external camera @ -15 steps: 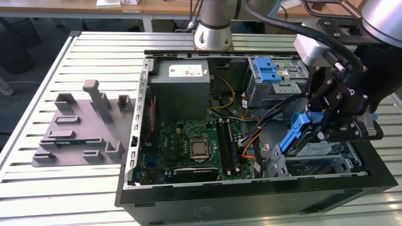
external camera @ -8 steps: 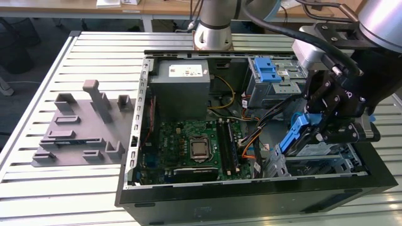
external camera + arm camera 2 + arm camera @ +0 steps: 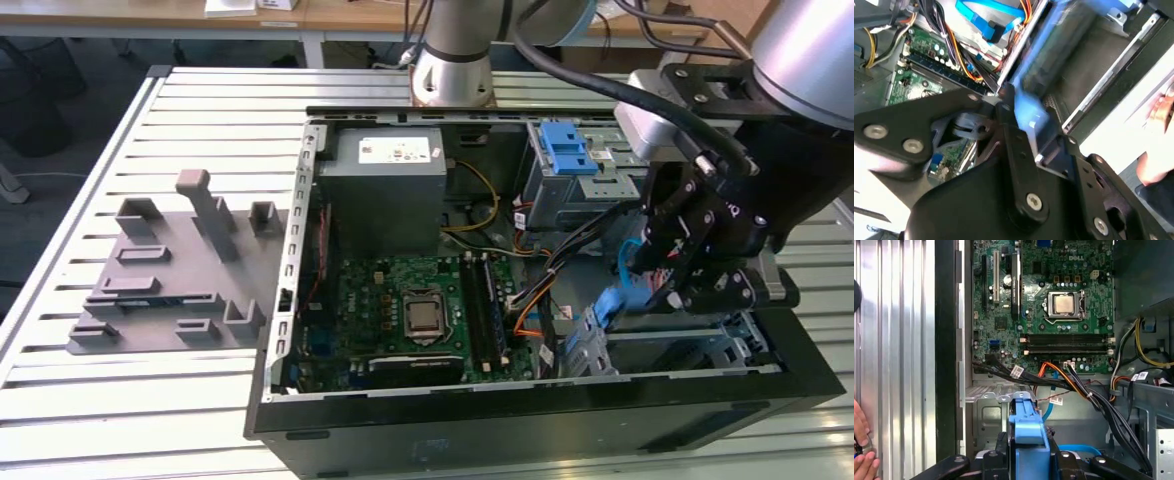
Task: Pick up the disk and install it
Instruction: 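Insert the disk into the insertion slot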
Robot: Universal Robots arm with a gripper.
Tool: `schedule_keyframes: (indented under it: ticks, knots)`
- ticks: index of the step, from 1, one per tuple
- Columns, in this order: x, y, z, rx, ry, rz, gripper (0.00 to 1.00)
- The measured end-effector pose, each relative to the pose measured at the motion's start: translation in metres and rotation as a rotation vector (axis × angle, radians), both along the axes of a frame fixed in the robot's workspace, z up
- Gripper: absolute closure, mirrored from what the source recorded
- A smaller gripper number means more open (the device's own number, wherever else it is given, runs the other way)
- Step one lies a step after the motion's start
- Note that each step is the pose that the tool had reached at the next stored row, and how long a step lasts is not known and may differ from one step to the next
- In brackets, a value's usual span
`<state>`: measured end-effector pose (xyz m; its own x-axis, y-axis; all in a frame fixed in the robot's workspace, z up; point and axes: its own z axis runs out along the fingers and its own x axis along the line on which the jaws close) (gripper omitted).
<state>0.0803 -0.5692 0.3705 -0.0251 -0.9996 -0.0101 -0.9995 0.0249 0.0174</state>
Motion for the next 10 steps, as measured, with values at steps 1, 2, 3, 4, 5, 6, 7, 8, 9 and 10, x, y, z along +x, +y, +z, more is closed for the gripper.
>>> schedule_keyframes:
  ticks: [1, 2, 3, 4, 5, 6, 7, 8, 9, 10]
  knots:
    - [0.0, 0.0, -0.0005, -0.0001, -0.0001, 0.0, 0.62]
    - [0.0, 0.0, -0.001, 0.0001, 0.0, 0.0, 0.56]
    - [0.0, 0.0, -0.0012, 0.0001, 0.0, 0.0, 0.56]
    - [0.0, 0.0, -0.0014, -0.0001, 0.0, 0.0, 0.56]
    - [0.0, 0.0, -0.0017, 0.0, 0.0, 0.0, 0.56]
    - [0.0001, 0.0, -0.0022, 0.0003, 0.0, 0.0, 0.56]
    - [0.0001, 0.0, -0.0026, 0.0002, 0.0, 0.0, 0.57]
    - [0.0001, 0.0, -0.0031, 0.0002, 0.0, 0.0, 0.57]
    - [0.0001, 0.0, -0.0035, 0.0002, 0.0, 0.0, 0.64]
    - [0.0001, 0.0, -0.004, 0.0001, 0.0, 0.0, 0.69]
